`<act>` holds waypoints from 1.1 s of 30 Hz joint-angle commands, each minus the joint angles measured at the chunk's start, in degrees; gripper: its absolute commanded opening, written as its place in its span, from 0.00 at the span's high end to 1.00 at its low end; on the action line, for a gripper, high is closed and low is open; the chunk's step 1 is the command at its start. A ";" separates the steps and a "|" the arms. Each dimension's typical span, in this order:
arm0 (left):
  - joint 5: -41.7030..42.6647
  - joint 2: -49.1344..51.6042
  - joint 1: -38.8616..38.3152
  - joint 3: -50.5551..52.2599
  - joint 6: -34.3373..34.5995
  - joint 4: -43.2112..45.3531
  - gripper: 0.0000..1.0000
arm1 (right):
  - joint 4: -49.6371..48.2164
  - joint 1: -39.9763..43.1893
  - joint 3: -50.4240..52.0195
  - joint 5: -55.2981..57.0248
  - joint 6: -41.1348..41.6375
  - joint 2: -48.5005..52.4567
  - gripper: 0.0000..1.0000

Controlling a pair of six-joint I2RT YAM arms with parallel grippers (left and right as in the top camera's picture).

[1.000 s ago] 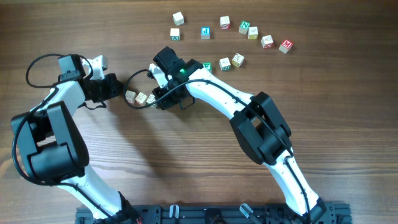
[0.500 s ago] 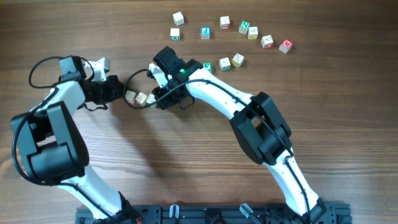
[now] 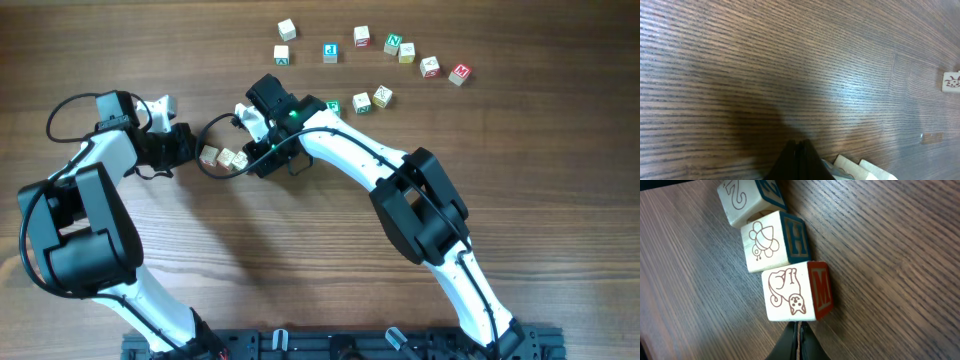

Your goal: Form a horizontal line

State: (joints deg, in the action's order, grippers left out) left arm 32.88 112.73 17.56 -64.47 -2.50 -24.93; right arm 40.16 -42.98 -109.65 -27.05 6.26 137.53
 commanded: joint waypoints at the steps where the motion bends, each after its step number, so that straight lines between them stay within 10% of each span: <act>1: 0.11 1.07 -0.11 0.42 0.39 -0.46 0.96 | -0.57 0.02 -0.48 -1.62 -1.79 -1.03 0.96; 33: 0.07 1.07 -4.24 0.42 0.42 -4.92 0.96 | -1.73 0.09 -0.48 1.51 -13.84 -1.03 0.96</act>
State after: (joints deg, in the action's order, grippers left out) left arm 30.04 112.73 14.72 -64.51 -2.48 -28.18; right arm 40.12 -42.26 -109.65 -24.38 -5.34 137.53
